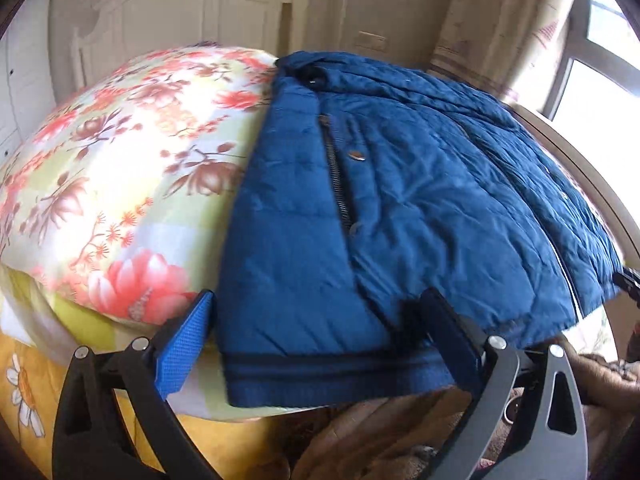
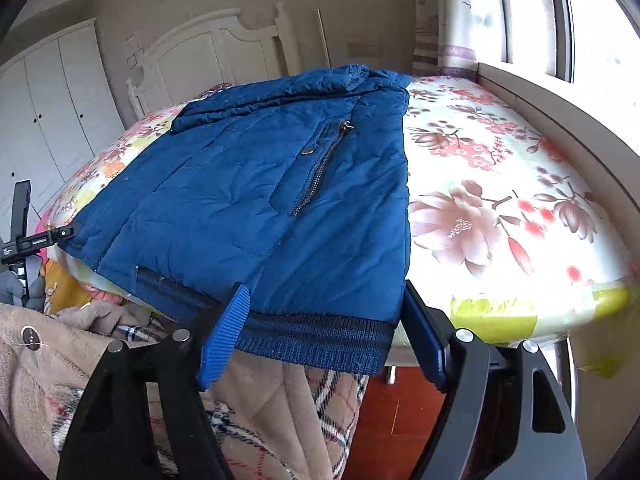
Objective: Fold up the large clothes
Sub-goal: 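Grasp the jacket hem with both grippers and lift it off the bed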
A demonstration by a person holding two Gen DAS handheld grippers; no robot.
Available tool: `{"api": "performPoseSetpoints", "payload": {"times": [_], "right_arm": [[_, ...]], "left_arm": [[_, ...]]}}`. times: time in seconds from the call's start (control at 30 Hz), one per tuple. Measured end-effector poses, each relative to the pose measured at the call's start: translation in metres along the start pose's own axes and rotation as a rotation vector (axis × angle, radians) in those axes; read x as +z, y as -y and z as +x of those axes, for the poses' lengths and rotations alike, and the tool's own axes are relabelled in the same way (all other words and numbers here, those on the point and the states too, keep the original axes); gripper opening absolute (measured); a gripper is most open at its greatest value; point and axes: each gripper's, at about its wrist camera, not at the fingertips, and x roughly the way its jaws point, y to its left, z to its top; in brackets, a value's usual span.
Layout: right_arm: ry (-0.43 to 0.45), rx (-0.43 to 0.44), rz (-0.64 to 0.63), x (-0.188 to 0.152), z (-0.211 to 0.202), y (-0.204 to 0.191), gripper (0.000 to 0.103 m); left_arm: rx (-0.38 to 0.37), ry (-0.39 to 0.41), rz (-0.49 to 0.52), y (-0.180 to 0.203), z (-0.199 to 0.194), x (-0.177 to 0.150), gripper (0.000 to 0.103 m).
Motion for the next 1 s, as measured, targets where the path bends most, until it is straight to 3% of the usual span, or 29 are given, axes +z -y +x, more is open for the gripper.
{"api": "performPoseSetpoints", "payload": {"times": [0.1,0.17,0.2,0.27,0.33,0.4,0.63,0.7,0.8,0.93,1.0], "right_arm": [[0.030,0.009,0.032,0.001,0.002,0.004,0.073],[0.045,-0.022,0.015,0.005,0.008,0.001,0.067],[0.044,-0.043,0.003,0.008,0.012,-0.002,0.064],[0.033,-0.024,0.001,0.012,0.014,-0.004,0.049],[0.027,0.005,0.009,0.013,0.014,-0.003,0.042],[0.038,0.044,0.041,0.010,0.011,0.002,0.039],[0.134,0.296,0.229,0.008,-0.016,0.026,0.035],[0.200,0.356,0.227,0.014,-0.038,0.028,0.034],[0.337,0.447,0.206,0.021,-0.094,0.027,0.023],[0.493,0.465,0.104,0.047,-0.161,0.012,0.023],[0.555,0.476,0.065,0.070,-0.182,0.001,0.023]], "left_arm": [[-0.009,0.030,-0.017,0.001,0.003,0.001,0.092],[0.002,0.040,-0.023,0.002,0.007,0.005,0.085],[0.004,0.040,-0.024,0.002,0.008,0.008,0.079],[-0.018,0.040,-0.028,0.001,0.009,0.012,0.059],[-0.069,0.046,-0.041,-0.005,0.004,0.012,0.030],[-0.146,0.048,-0.094,-0.016,0.001,0.012,0.021],[-0.441,0.173,-0.249,-0.035,-0.047,0.021,0.017],[-0.502,0.210,-0.272,-0.037,-0.066,0.023,0.016],[-0.615,0.308,-0.298,-0.045,-0.115,0.020,0.016],[-0.737,0.461,-0.256,-0.046,-0.177,0.027,0.018],[-0.808,0.511,-0.275,-0.048,-0.189,0.040,0.019]]}}
